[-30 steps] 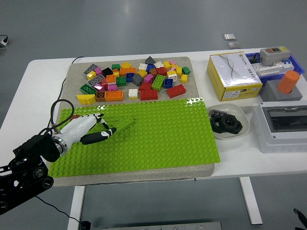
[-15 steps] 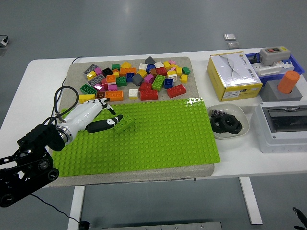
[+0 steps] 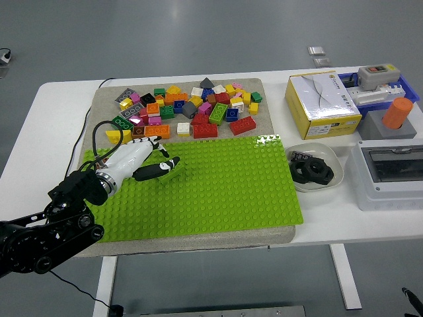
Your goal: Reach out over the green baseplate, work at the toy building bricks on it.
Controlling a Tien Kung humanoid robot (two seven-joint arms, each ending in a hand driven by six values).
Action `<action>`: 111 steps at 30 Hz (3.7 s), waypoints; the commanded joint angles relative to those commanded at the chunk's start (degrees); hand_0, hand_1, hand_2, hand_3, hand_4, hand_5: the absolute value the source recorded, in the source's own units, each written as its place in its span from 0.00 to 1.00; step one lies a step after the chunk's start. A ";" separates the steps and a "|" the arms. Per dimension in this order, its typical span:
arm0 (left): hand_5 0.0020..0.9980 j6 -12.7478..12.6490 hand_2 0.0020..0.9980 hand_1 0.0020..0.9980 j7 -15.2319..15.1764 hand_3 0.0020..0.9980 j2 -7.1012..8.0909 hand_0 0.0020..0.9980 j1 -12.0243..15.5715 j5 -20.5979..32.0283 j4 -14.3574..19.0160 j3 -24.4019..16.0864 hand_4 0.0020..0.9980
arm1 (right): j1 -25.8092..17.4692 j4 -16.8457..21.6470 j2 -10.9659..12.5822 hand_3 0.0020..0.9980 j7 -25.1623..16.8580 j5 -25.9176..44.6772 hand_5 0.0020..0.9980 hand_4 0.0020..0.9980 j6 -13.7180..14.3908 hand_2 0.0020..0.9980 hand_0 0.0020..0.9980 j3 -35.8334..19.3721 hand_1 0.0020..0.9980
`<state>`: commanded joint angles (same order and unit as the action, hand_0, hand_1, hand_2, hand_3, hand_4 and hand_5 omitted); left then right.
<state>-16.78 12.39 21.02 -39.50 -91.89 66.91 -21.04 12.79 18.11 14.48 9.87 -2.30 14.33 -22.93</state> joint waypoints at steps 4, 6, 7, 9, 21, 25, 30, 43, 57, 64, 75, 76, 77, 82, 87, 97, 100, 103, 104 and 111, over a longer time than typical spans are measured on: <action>1.00 0.02 1.00 1.00 -0.17 0.67 -1.06 1.00 -0.13 0.09 -1.45 0.25 0.71 | 0.03 -0.02 0.01 0.73 -0.10 0.16 0.84 0.88 -0.03 0.72 0.68 0.07 0.66; 1.00 0.03 1.00 1.00 -0.22 0.67 -1.36 1.00 -0.17 0.12 -1.87 0.36 0.71 | 0.08 -0.03 0.02 0.73 -0.14 0.20 0.84 0.88 -0.05 0.72 0.68 0.09 0.66; 1.00 0.04 1.00 1.00 -0.23 0.67 -1.44 1.00 -0.19 0.15 -1.98 0.40 0.70 | 0.10 -0.04 0.02 0.73 -0.16 0.23 0.84 0.88 -0.06 0.72 0.68 0.11 0.66; 1.00 0.08 1.00 1.00 -0.26 0.67 -1.58 1.00 -0.25 0.26 -2.17 0.55 0.70 | 0.14 -0.05 0.05 0.73 -0.26 0.38 0.84 0.88 -0.09 0.72 0.68 0.19 0.66; 1.00 0.27 1.00 1.00 -0.34 0.67 -1.29 1.00 -0.12 0.53 -0.46 1.22 0.70 | 0.38 -0.08 0.30 0.73 -0.72 1.28 0.84 0.88 -0.10 0.72 0.68 0.63 0.66; 1.00 0.29 1.00 1.00 -0.45 0.67 -0.79 1.00 -0.26 0.60 1.17 1.68 0.70 | 0.45 -0.08 0.40 0.73 -0.86 1.56 0.84 0.88 -0.09 0.72 0.68 0.78 0.66; 1.00 0.32 1.00 1.00 -0.44 0.67 -0.56 1.00 -0.24 0.63 1.92 1.80 0.70 | 0.50 -0.08 0.39 0.73 -0.95 1.80 0.84 0.88 -0.07 0.72 0.68 0.90 0.66; 1.00 0.50 1.00 1.00 0.24 0.67 0.85 1.00 0.36 -1.24 3.19 -2.03 0.71 | 0.43 -0.04 0.43 0.73 -0.89 1.65 0.84 0.88 -0.05 0.72 0.68 0.84 0.66; 1.00 1.11 1.00 1.00 1.59 0.67 5.55 1.00 3.40 -0.54 8.01 -1.66 0.71 | -0.03 -0.05 0.33 0.73 -0.69 1.21 0.84 0.88 0.01 0.72 0.68 0.57 0.65; 1.00 0.81 1.00 1.00 1.04 0.67 4.40 1.00 3.67 -0.52 5.95 -1.89 0.71 | 0.01 -0.01 0.19 0.73 -0.82 1.68 0.84 0.88 -0.03 0.72 0.68 0.88 0.66; 1.00 1.07 1.00 1.00 1.41 0.67 4.09 1.00 3.99 -0.58 5.96 -1.73 0.71 | 0.01 -0.03 0.21 0.73 -0.96 2.01 0.84 0.88 -0.05 0.72 0.68 1.04 0.66; 1.00 1.06 1.00 1.00 1.37 0.67 3.98 1.00 3.94 -0.54 5.76 -1.74 0.71 | 0.06 -0.04 0.20 0.73 -0.95 1.98 0.84 0.88 -0.05 0.72 0.68 1.03 0.66; 1.00 1.05 1.00 1.00 1.30 0.67 3.83 1.00 3.90 -0.49 5.47 -1.79 0.71 | 0.13 -0.05 0.20 0.73 -0.96 1.98 0.84 0.88 -0.06 0.72 0.68 1.02 0.66; 1.00 1.07 1.00 1.00 1.24 0.67 3.33 1.00 3.94 -0.39 4.30 -2.09 0.71 | 0.32 -0.07 0.17 0.73 -1.07 2.22 0.84 0.88 -0.08 0.72 0.68 1.15 0.66; 1.00 1.08 1.00 1.00 1.28 0.67 3.23 1.00 4.17 -0.38 3.96 -2.33 0.71 | 0.31 -0.07 0.08 0.73 -1.08 2.36 0.84 0.88 -0.12 0.72 0.68 1.22 0.66; 1.00 1.12 1.00 1.00 1.56 0.67 3.75 1.00 4.62 -0.74 4.69 -2.22 0.71 | 0.39 -0.03 -0.06 0.73 -1.19 2.75 0.84 0.89 -0.21 0.72 0.68 1.62 0.66; 1.00 0.86 1.00 1.00 1.44 0.67 3.88 1.00 4.62 -1.10 5.21 -2.08 0.71 | 0.42 -0.01 -0.09 0.73 -1.21 2.80 0.84 0.89 -0.22 0.72 0.68 1.69 0.66; 1.00 0.56 1.00 1.00 1.28 0.67 3.85 1.00 4.46 -1.85 5.66 -2.07 0.71 | 0.42 0.00 -0.10 0.73 -1.20 2.82 0.85 0.89 -0.21 0.71 0.68 1.70 0.66; 1.00 0.50 1.00 1.00 1.25 0.67 3.83 1.00 4.40 -2.04 5.74 -2.08 0.71 | 0.43 0.00 -0.10 0.73 -1.20 2.82 0.85 0.89 -0.21 0.71 0.68 1.69 0.66; 1.00 0.11 1.00 1.00 0.96 0.67 3.59 1.00 3.26 -3.51 5.89 -2.40 0.71 | 0.40 0.01 -0.07 0.73 -1.15 2.72 0.85 0.89 -0.17 0.71 0.68 1.57 0.66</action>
<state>-16.67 13.35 24.60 -36.24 -95.39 72.80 -23.44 13.19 18.12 14.41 8.72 0.42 14.17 -21.36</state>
